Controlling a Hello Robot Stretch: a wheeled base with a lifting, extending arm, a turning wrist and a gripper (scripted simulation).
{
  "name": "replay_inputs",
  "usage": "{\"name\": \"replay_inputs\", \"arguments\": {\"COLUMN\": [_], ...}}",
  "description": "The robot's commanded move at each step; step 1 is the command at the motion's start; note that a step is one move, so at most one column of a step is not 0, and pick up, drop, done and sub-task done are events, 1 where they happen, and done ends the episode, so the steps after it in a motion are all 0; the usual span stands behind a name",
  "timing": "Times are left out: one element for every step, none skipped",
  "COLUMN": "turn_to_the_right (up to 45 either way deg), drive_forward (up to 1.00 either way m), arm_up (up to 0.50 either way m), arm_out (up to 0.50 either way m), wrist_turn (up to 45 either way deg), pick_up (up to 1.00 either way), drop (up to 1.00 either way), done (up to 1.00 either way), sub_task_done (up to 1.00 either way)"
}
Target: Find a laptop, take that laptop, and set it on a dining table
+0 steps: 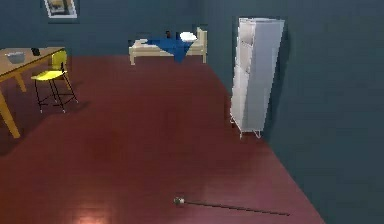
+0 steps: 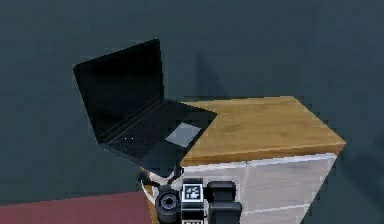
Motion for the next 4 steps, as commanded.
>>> {"name": "replay_inputs", "arguments": {"turn_to_the_right": [-45.0,-21.0,0.0,0.0], "drive_forward": [0.0,0.0,1.0,1.0], "arm_up": [0.0,0.0,0.0,0.0], "arm_out": [0.0,0.0,0.0,0.0], "wrist_turn": [0.0,0.0,0.0,0.0], "pick_up": [0.0,0.0,0.0,0.0], "drop": [0.0,0.0,0.0,0.0], "done": [0.0,0.0,0.0,0.0], "sub_task_done": [0.0,0.0,0.0,0.0]}}
